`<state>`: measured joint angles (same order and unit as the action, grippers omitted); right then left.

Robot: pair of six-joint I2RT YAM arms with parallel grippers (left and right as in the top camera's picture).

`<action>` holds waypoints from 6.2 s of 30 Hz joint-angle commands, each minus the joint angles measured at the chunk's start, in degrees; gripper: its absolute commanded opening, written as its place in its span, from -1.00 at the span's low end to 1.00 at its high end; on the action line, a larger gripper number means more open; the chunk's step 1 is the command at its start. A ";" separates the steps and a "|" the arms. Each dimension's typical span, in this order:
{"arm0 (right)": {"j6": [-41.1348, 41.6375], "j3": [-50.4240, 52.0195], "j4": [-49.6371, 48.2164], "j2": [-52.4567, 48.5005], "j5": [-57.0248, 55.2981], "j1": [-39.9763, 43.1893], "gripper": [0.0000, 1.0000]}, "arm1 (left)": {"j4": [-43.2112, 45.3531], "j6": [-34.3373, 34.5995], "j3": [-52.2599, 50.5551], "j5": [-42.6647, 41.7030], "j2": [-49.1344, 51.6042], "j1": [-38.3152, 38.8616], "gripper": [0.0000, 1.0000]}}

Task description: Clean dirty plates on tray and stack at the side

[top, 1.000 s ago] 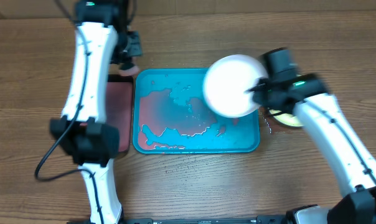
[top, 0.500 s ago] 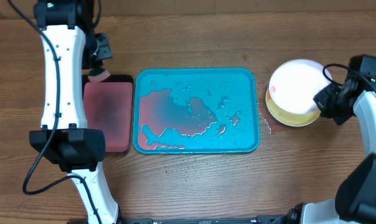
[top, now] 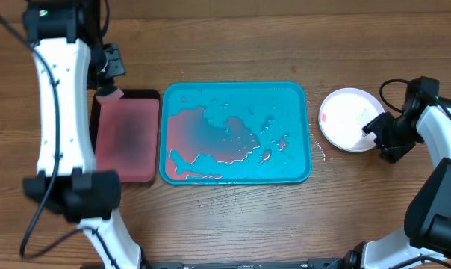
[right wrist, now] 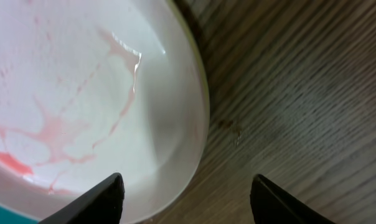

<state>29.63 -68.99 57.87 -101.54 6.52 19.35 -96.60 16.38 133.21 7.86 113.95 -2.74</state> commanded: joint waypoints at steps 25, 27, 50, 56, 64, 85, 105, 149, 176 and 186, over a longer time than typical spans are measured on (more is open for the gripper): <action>-7.19 -11.08 3.48 10.67 -0.52 -16.92 0.84 | 58.34 -19.69 -65.85 1.70 -9.79 -2.60 -0.91; -7.19 -11.08 3.45 10.67 -0.52 -17.40 0.84 | 59.45 -20.55 -66.58 1.75 -9.79 -2.60 -0.66; -16.35 -25.70 12.96 37.83 -0.87 -17.49 1.00 | 45.68 -14.67 -42.34 1.51 -27.63 -0.59 0.99; -16.15 -25.70 12.98 48.28 -0.87 -17.49 1.00 | 45.62 -14.67 -42.38 1.51 -27.17 -0.61 1.00; -16.20 -25.70 14.82 52.57 -1.11 -17.49 1.00 | 45.62 -14.67 -42.40 1.51 -27.06 -0.61 1.00; -18.12 13.40 -18.56 72.67 -8.07 -18.47 1.00 | 45.62 -14.67 -42.40 1.51 -27.06 -0.61 1.00; -17.22 61.92 -56.46 99.67 -6.21 -21.62 1.00 | 45.62 -14.67 -42.40 1.51 -27.06 -0.59 1.00; -17.27 68.54 -53.22 101.37 -4.96 -21.59 1.00 | 45.40 -14.67 -42.42 1.53 -31.15 0.13 0.99; -17.27 68.54 -53.20 101.37 -4.96 -21.59 1.00 | 29.99 -18.58 -46.66 8.07 -80.06 0.96 1.00; -17.27 68.54 -53.20 101.37 -4.96 -21.59 1.00 | 71.08 -19.43 -91.17 0.48 -100.76 0.92 1.00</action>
<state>12.45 -1.04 5.17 -0.73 1.26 -1.93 -32.93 -2.13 52.53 12.95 18.41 -1.54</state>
